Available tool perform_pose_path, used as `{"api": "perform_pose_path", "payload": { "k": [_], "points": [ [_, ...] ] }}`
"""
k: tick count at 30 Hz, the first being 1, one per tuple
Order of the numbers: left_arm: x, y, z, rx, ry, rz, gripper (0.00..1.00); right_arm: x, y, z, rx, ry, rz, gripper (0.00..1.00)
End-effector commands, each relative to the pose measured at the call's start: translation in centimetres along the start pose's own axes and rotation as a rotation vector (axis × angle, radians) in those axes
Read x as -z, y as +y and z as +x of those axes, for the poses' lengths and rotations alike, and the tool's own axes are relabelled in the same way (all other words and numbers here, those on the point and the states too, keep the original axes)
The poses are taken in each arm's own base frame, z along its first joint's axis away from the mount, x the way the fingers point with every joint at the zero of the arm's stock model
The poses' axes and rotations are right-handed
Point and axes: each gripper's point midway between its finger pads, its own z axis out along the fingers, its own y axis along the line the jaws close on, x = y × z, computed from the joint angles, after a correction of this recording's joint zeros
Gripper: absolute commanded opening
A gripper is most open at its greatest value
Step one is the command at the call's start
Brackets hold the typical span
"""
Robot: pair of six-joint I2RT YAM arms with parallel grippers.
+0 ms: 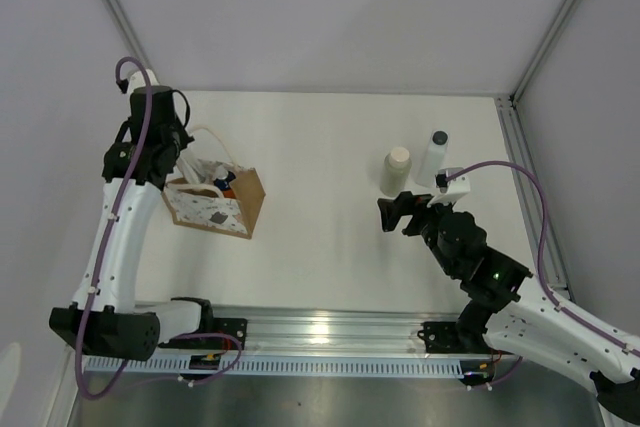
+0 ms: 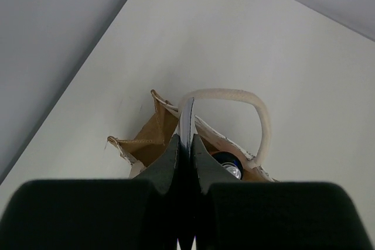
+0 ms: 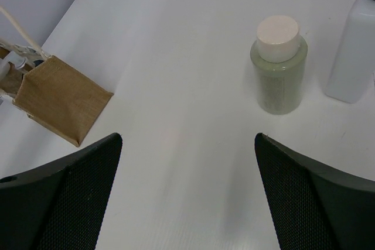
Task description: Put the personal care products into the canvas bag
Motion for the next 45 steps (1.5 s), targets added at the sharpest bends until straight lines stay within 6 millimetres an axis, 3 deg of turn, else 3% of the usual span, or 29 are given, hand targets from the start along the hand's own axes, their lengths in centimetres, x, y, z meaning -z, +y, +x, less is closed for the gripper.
{"api": "perform_pose_path", "payload": {
  "k": [1, 17, 22, 28, 37, 41, 43, 44, 45],
  "points": [
    [-1.2, 0.1, -2.3, 0.073, -0.111, -0.02, 0.0, 0.5, 1.1, -2.6, -0.057, -0.055, -0.032, 1.0],
    [-6.6, -0.5, 1.8, 0.09, -0.105, -0.018, 0.0, 0.4, 1.1, -2.4, -0.05, -0.048, -0.035, 0.99],
    [-7.2, -0.1, 2.4, 0.101, -0.122, -0.02, 0.0, 0.3, 1.1, -2.5, -0.051, -0.051, -0.031, 0.99],
    [-8.7, 0.6, 4.8, 0.109, -0.063, -0.053, 0.0, 0.4, 1.2, -2.5, -0.053, -0.048, -0.037, 1.0],
    [-10.3, 0.3, 6.3, 0.115, -0.023, -0.063, 0.01, 0.5, 1.2, -2.5, -0.053, -0.048, -0.041, 0.99],
    [-10.7, 0.2, 6.0, 0.101, -0.019, -0.072, 0.01, 0.6, 1.4, -2.6, -0.058, -0.045, -0.051, 1.0],
    [-10.9, 0.3, 6.2, 0.096, -0.012, -0.078, 0.03, 0.7, 1.6, -2.6, -0.061, -0.046, -0.061, 0.99],
    [-11.1, 0.2, 6.4, 0.096, -0.011, -0.074, 0.13, 0.7, 1.6, -2.6, -0.062, -0.047, -0.062, 0.99],
    [-11.2, 0.2, 6.6, 0.097, -0.007, -0.073, 0.16, 0.6, 1.6, -2.5, -0.063, -0.046, -0.061, 0.99]
  ]
}}
